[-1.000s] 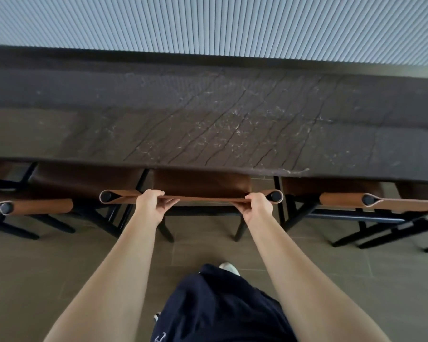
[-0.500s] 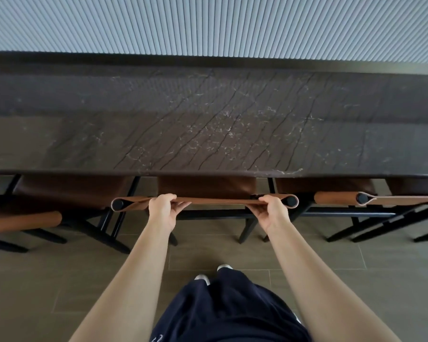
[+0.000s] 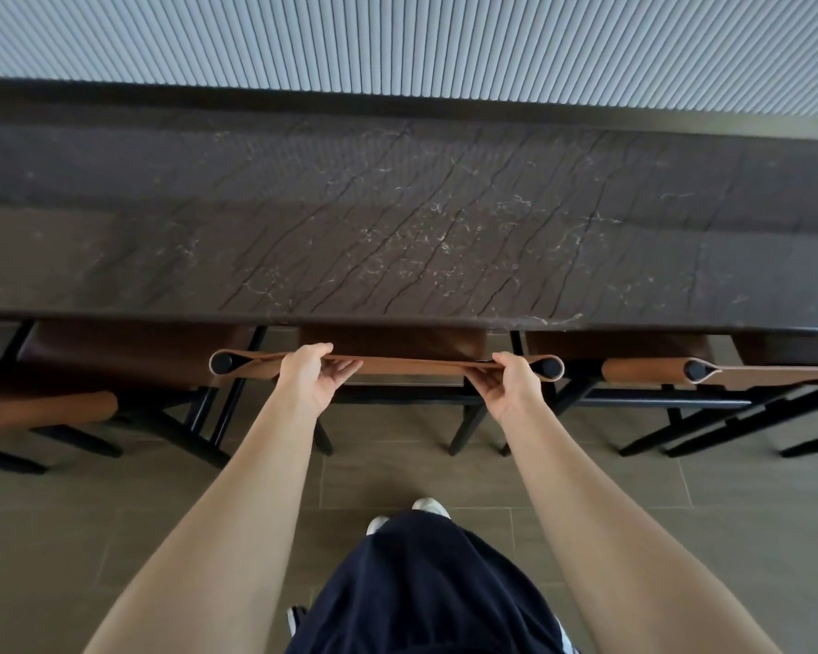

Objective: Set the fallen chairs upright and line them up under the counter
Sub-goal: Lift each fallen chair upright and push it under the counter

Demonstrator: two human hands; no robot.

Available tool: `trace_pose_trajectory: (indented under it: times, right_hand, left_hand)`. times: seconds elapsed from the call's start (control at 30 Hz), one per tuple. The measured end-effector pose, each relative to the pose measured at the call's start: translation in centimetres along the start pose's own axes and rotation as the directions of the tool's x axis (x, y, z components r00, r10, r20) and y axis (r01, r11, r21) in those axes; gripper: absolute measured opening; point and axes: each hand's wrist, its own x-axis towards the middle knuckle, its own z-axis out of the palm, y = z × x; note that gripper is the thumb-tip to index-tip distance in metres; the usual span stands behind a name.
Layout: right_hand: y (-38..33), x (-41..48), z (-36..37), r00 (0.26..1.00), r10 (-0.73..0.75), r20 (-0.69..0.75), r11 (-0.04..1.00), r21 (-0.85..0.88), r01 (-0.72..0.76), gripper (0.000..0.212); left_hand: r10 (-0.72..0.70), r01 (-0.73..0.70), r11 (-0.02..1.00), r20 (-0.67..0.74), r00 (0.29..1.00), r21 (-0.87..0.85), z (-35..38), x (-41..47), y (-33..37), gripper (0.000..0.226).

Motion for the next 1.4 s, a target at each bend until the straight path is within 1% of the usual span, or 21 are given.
trace_pose_trajectory:
  times: [0.1, 0.13, 0.2, 0.3, 0.37, 0.43, 0.53, 0.67, 0.93, 1.03, 1.2, 1.27, 1.4]
  right_hand:
    - [-0.2, -0.9, -0.2, 1.000, 0.007, 0.029, 0.999, -0.035, -0.006, 0.016]
    - [-0.2, -1.3, -0.5, 0.998, 0.018, 0.058, 0.997, -0.080, -0.013, 0.018]
    - [-0.4, -2.2, -1.3, 0.990, 0.039, 0.132, 0.974, -0.226, -0.009, 0.023]
    - [-0.5, -3.6, -2.2, 0.968, 0.049, 0.246, 0.917, -0.396, 0.054, 0.026]
    - [-0.3, -4.7, -2.6, 0.949, 0.047, 0.313, 0.885, -0.453, 0.106, 0.031]
    - [0.1, -6.0, -3.2, 0.925, 0.055, 0.375, 0.855, -0.497, 0.151, 0.039]
    - [0.7, -7.9, -4.4, 0.894, 0.063, 0.444, 0.837, -0.510, 0.195, 0.041]
    - [1.5, -10.5, -6.1, 0.838, 0.095, 0.537, 0.812, -0.529, 0.246, 0.044]
    - [5.2, -14.4, -6.9, 0.765, 0.180, 0.618, 0.726, -0.608, 0.320, 0.043]
    - [7.3, -16.0, -5.8, 0.741, 0.198, 0.642, 0.702, -0.620, 0.349, 0.042]
    - [12.7, -19.2, -2.3, 0.703, 0.214, 0.678, 0.675, -0.623, 0.396, 0.041]
    - [15.4, -20.7, -0.6, 0.697, 0.209, 0.686, 0.673, -0.618, 0.406, 0.042]
    - [21.4, -23.7, 2.6, 0.703, 0.218, 0.677, 0.694, -0.614, 0.376, 0.041]
  left_hand:
    - [-0.009, 0.009, 0.999, 0.010, 1.000, 0.041, -0.3, -0.9, -0.5, 0.028]
    - [0.001, -0.002, 0.999, 0.015, 1.000, 0.046, -0.8, -1.3, -0.7, 0.028]
    - [0.035, -0.037, 0.999, 0.042, 0.998, 0.038, -1.8, -2.1, -1.1, 0.025]
    - [0.125, -0.130, 0.990, 0.077, 0.989, 0.061, -3.5, -3.7, -1.9, 0.027]
    - [0.175, -0.180, 0.982, 0.090, 0.980, 0.054, -4.2, -5.1, -2.8, 0.033]
    - [0.218, -0.220, 0.975, 0.096, 0.971, 0.010, -4.8, -7.2, -4.0, 0.031]
    - [0.287, -0.284, 0.958, 0.088, 0.954, -0.041, -5.6, -10.1, -6.2, 0.022]
    - [0.345, -0.343, 0.938, 0.038, 0.938, -0.059, -7.4, -13.8, -8.9, 0.018]
    - [0.452, -0.459, 0.884, -0.083, 0.888, -0.091, -13.0, -18.7, -9.8, 0.019]
    - [0.480, -0.490, 0.865, -0.112, 0.870, -0.109, -15.9, -19.5, -9.0, 0.019]
    - [0.513, -0.531, 0.837, -0.145, 0.846, -0.133, -21.7, -20.2, -5.5, 0.022]
    - [0.528, -0.544, 0.830, -0.141, 0.838, -0.124, -24.2, -20.3, -3.5, 0.023]
    - [0.540, -0.552, 0.829, -0.125, 0.832, -0.091, -29.9, -20.6, 1.1, 0.024]
